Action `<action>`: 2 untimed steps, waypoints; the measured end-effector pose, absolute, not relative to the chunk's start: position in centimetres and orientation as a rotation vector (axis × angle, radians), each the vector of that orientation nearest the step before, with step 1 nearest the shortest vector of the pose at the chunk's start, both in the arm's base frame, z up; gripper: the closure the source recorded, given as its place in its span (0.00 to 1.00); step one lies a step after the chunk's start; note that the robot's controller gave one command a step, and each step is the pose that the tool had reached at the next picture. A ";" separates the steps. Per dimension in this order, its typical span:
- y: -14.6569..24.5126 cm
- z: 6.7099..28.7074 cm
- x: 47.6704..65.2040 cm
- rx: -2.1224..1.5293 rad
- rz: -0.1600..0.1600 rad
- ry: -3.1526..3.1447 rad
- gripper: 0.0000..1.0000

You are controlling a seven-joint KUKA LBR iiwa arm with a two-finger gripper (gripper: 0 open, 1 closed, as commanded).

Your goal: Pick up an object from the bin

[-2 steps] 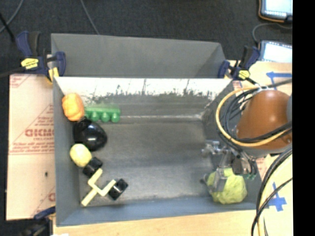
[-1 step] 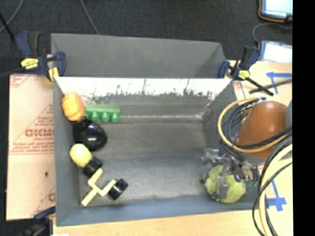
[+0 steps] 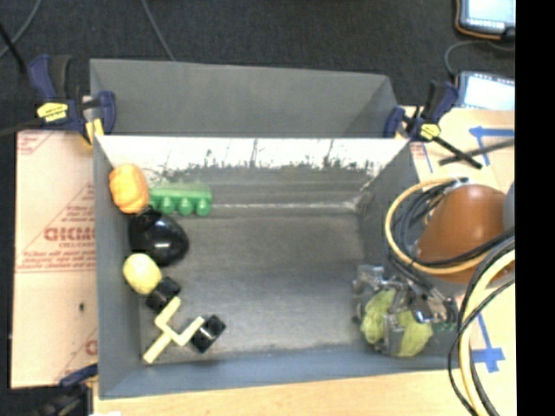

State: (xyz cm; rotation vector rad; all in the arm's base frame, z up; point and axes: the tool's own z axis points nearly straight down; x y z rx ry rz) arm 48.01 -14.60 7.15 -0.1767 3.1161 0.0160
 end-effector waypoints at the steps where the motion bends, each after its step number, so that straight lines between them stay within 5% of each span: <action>1: -14.9 7.2 48.0 -0.432 0.026 3.085 0.00; 2: -15.3 7.0 47.2 -0.098 0.034 3.128 1.00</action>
Offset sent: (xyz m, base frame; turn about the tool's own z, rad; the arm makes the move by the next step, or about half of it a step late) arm -0.0080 -0.0122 -0.0015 0.0533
